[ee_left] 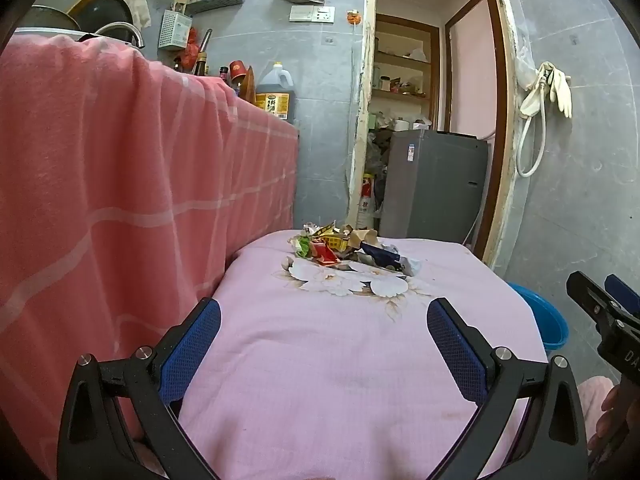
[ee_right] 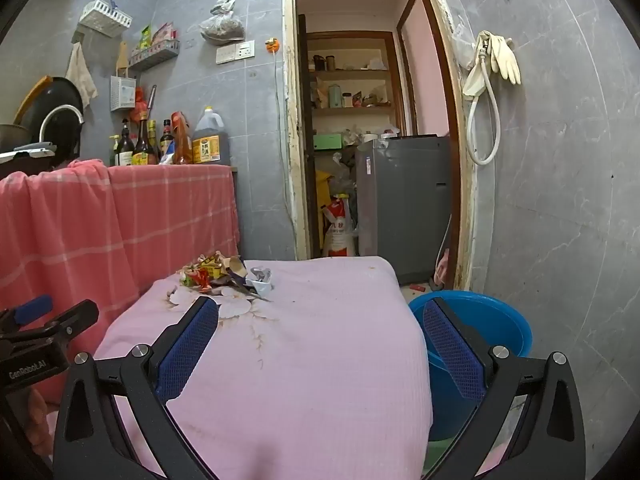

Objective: Collect trash

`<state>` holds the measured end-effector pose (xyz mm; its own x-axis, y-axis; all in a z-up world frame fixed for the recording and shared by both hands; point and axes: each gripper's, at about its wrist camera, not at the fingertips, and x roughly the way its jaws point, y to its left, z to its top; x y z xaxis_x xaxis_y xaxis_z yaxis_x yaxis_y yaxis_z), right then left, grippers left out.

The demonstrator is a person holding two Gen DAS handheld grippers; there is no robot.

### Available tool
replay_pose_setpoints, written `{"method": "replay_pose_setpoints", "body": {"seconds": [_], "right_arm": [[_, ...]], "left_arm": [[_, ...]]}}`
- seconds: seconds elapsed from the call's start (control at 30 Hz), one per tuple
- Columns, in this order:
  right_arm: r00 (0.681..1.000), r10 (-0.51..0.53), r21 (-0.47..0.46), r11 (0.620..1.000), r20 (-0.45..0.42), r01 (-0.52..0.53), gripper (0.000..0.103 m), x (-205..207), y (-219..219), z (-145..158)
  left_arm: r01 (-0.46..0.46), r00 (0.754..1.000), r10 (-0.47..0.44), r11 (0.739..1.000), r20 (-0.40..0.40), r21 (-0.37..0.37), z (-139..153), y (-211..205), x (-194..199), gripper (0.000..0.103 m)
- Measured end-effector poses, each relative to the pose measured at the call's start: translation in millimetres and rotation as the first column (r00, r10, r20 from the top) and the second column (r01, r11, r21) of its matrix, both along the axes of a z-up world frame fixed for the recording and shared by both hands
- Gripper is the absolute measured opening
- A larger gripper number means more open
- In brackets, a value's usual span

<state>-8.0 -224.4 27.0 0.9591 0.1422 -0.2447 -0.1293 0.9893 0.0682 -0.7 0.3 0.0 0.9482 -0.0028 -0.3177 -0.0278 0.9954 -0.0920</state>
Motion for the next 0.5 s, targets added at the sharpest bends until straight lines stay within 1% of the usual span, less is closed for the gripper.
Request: {"method": "replay_pose_setpoints", "body": {"seconds": [0.33, 0.37, 0.5], "right_arm": [[1.0, -0.002, -0.001, 1.0, 0.007, 0.002, 0.103, 0.0, -0.7, 0.9], [1.0, -0.002, -0.002, 1.0, 0.007, 0.002, 0.103, 0.2, -0.6, 0.9], [1.0, -0.002, 0.0, 1.0, 0.009, 0.002, 0.103, -0.5, -1.2, 1.5]], "left_arm": [[0.014, 1.0, -0.014, 1.0, -0.009, 0.003, -0.6, 7.7, -5.4, 0.101], [0.003, 1.0, -0.003, 1.0, -0.016, -0.004, -0.8, 9.0, 1.3, 0.101], [0.001, 1.0, -0.001, 1.0, -0.016, -0.001, -0.9, 6.7, 3.0, 0.101]]}}
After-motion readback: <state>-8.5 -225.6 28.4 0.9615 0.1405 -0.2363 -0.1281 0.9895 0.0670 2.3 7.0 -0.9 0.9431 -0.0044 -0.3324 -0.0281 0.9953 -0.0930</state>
